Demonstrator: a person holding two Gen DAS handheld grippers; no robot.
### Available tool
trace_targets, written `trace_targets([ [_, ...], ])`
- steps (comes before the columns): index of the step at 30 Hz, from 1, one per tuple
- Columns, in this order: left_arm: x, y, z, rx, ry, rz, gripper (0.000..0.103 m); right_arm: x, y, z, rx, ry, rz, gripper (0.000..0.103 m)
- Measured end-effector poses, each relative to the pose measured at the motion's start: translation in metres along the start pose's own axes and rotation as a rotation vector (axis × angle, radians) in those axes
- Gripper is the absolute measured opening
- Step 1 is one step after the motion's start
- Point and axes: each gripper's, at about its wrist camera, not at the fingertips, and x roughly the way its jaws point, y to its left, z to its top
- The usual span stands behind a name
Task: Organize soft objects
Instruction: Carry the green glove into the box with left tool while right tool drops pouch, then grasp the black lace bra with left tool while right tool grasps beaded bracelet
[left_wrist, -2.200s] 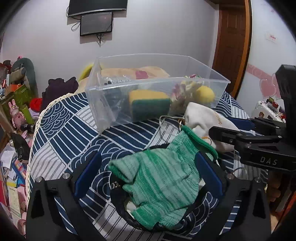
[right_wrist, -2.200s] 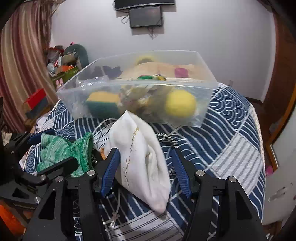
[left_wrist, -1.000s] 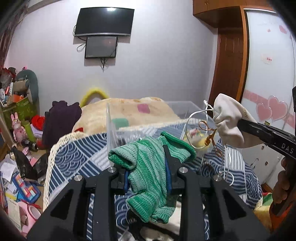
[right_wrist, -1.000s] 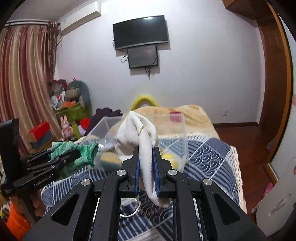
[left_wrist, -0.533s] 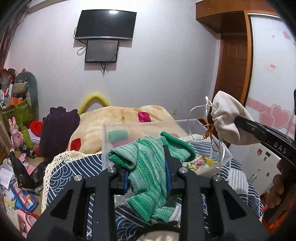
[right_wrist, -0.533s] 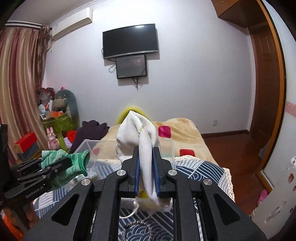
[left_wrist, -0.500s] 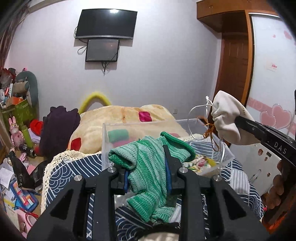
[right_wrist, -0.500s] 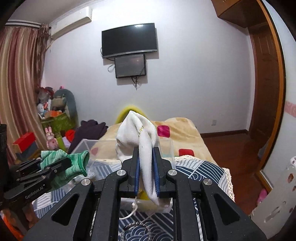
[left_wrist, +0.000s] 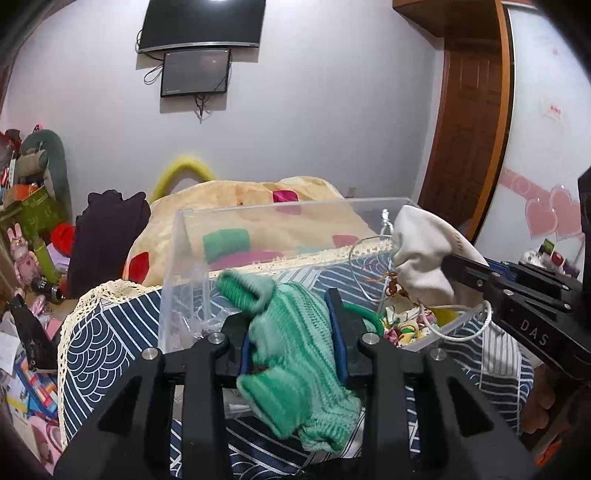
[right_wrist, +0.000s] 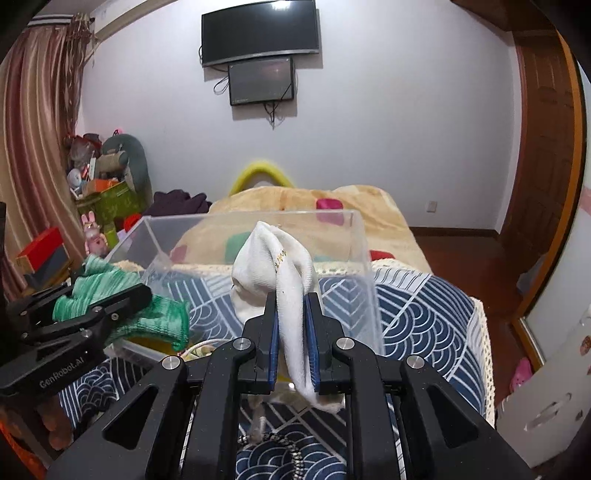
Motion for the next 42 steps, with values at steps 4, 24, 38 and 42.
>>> trace_targets([
  [4,0.000,0.000,0.000,0.001,0.001,0.006,0.058,0.000,0.003,0.000,-0.014,0.014,-0.011,0.021],
  [24,-0.063,-0.008,-0.021,0.053,-0.078,0.048,0.099,-0.053,0.005,-0.011,-0.045,-0.073,-0.007,0.046],
  [38,-0.034,0.003,-0.082,-0.001,0.152,0.012,0.100,-0.020,-0.008,-0.070,-0.015,0.158,0.017,0.046],
  [42,-0.029,0.004,-0.093,-0.015,0.197,-0.002,0.100,-0.014,-0.014,-0.077,0.015,0.195,0.029,0.045],
])
